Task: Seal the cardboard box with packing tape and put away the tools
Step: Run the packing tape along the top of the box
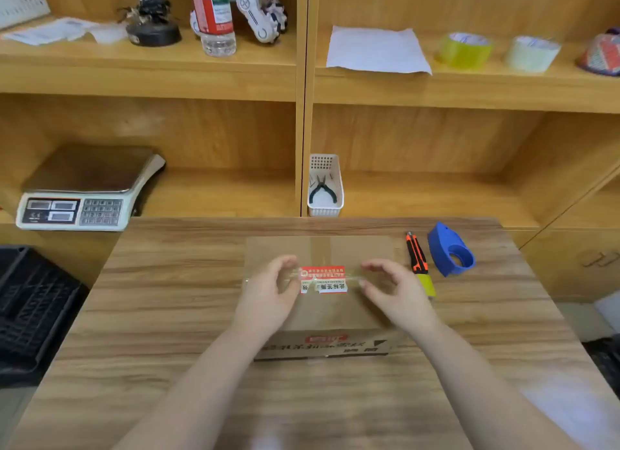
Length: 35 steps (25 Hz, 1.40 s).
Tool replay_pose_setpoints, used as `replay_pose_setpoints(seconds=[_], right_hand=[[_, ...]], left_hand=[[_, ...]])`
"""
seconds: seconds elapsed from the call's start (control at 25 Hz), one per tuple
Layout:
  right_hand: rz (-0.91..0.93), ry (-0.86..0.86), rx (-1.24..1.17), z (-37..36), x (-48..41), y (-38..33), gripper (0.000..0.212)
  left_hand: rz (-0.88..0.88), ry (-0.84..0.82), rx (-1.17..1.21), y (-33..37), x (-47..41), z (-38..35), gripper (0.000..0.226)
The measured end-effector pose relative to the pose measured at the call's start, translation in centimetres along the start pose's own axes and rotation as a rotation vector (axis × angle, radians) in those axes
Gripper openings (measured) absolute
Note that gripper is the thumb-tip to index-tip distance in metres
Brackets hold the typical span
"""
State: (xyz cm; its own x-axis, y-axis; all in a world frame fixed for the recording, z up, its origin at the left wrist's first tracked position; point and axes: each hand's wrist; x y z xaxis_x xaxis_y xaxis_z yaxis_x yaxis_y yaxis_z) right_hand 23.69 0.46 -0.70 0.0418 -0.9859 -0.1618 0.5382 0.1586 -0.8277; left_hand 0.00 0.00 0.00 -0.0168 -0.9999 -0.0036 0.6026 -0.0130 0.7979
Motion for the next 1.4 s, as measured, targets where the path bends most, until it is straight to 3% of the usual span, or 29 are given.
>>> replay_pose_setpoints(seconds=[0.12,0.28,0.4,0.6,0.84,1.0,1.16,1.4], right_hand=[[0.074,-0.064,0.118,0.1,-1.4,2.4,0.034],[0.311,-0.243,0.345,0.7,-4.5,4.6,0.040],[0.288,-0.400,0.489,1.6,-7.2,5.1,0.055],[0.280,-0.542,0.751,2.2,-10.0,5.6,0.078],[-0.018,-0.373,0.792,0.9,-8.0,4.9,0.073],[-0.105,-0.348,0.862,0.6,-5.4,3.3,0.076],[-0.121,-0.284,0.915,-0.7,-2.5,1.8,0.085],[-0.113,-0.168,1.033,-3.3,-0.3,-0.1,0.088]], left_hand=[[0.044,0.063,-0.125,-1.2,0.2,-2.2,0.042],[-0.088,0.073,-0.450,-2.3,0.6,-4.0,0.052],[-0.106,0.044,-0.567,-2.4,-0.2,-4.1,0.059],[-0.190,-0.191,-0.605,-2.9,-4.9,-2.0,0.076],[-0.231,-0.455,-0.722,-2.2,-11.5,-0.6,0.064],[-0.148,-0.396,-0.772,-1.1,-13.2,-1.8,0.048],[-0.041,-0.408,-0.622,0.2,-13.7,-3.2,0.048],[-0.087,-0.341,-0.700,0.2,-12.5,-4.7,0.078]])
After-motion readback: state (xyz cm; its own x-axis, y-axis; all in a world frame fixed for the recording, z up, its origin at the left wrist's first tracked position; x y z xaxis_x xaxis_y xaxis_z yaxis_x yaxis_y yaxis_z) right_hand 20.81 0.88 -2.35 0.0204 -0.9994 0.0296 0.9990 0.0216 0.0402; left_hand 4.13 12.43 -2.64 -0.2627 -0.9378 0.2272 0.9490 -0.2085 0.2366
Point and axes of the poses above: each hand's wrist, its own x-axis away from the middle knuckle, its own z-axis out of the back of the hand, y = z × x, and after that the axes turned 2 degrees about x, right-handed
